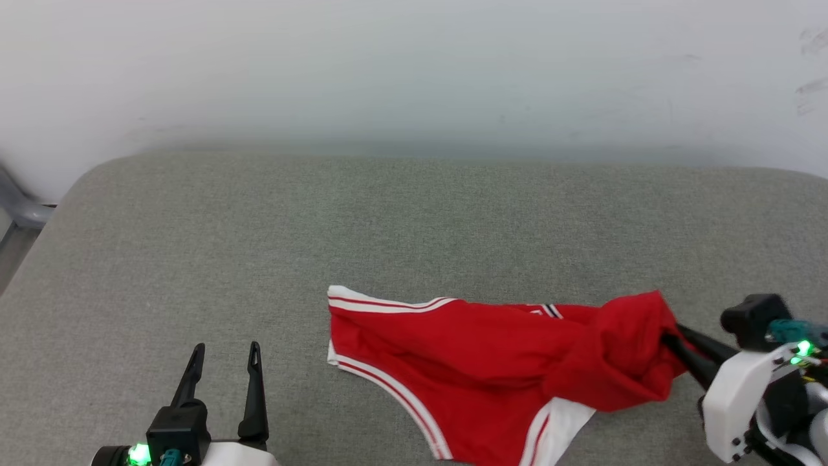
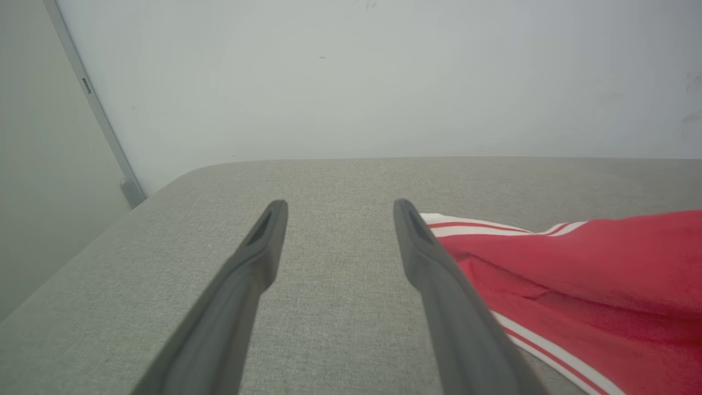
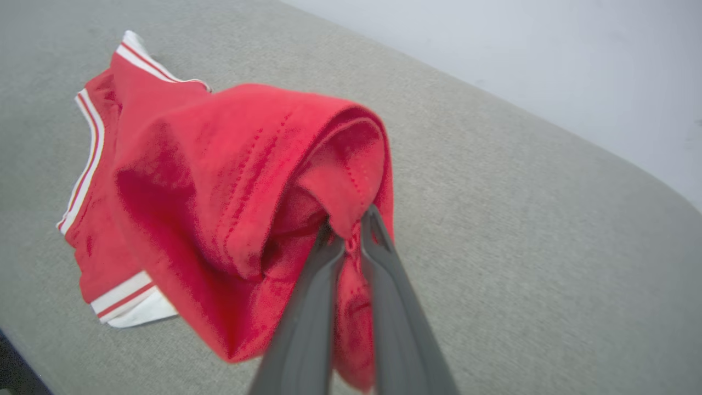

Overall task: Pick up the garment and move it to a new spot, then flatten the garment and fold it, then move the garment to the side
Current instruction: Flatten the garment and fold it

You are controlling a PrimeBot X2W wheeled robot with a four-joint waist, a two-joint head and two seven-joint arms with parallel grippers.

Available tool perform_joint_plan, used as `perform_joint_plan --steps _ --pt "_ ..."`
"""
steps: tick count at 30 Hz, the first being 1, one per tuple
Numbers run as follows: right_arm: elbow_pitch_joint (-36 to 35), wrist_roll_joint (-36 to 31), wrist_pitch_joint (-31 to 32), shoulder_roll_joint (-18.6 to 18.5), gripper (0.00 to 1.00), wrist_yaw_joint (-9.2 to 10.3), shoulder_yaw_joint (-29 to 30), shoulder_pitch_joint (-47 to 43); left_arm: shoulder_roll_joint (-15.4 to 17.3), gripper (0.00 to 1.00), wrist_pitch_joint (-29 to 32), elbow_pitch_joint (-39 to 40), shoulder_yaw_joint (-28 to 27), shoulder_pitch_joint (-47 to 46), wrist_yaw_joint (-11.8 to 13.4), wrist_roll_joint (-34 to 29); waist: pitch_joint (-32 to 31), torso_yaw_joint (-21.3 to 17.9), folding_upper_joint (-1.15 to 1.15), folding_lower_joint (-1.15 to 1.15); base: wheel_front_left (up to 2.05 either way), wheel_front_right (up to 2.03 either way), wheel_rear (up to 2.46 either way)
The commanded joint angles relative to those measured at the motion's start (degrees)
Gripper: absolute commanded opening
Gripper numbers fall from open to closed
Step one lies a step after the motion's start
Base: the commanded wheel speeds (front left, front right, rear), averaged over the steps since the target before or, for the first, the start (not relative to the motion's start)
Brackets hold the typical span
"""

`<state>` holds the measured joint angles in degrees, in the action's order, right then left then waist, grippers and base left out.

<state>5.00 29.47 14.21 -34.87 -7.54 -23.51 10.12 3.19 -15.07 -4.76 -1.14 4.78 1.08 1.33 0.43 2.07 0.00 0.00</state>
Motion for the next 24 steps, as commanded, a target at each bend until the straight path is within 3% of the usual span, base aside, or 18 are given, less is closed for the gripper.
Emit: perform_joint_plan --steps 1,7,11,17,24 --pt "-1.32 -0.73 0.50 0.47 0.00 0.09 2.73 -1.34 0.18 1.00 -0.15 0.12 -0.18 0.55 0.18 0.05 -0.29 -0.31 0.00 0.00 0.00 0.00 0.00" --pt "-7.03 -3.88 3.73 2.11 0.00 0.09 15.26 -5.35 0.25 1.00 -0.15 0.04 -0.04 0.50 -0.39 -0.09 -0.65 -0.14 0.00 0.00 0.00 0.00 0.00" --pt "-9.87 -5.60 5.77 3.72 0.00 0.09 19.38 -6.95 0.22 1.00 -0.15 0.06 0.12 0.41 -0.47 -0.07 -0.44 0.47 0.00 0.00 0.00 0.00 0.00" --pt "-11.99 -6.95 7.83 5.37 0.00 0.09 18.71 -2.86 0.07 1.00 -0.15 0.43 0.91 -0.86 -0.44 0.11 1.67 1.83 0.00 0.00 0.00 0.00 0.00" --pt "-4.97 -7.83 7.97 5.62 0.00 0.09 10.90 11.82 -0.10 1.00 -0.15 0.89 2.56 -4.34 -0.45 0.24 6.62 4.34 0.00 0.00 0.00 0.00 0.00"
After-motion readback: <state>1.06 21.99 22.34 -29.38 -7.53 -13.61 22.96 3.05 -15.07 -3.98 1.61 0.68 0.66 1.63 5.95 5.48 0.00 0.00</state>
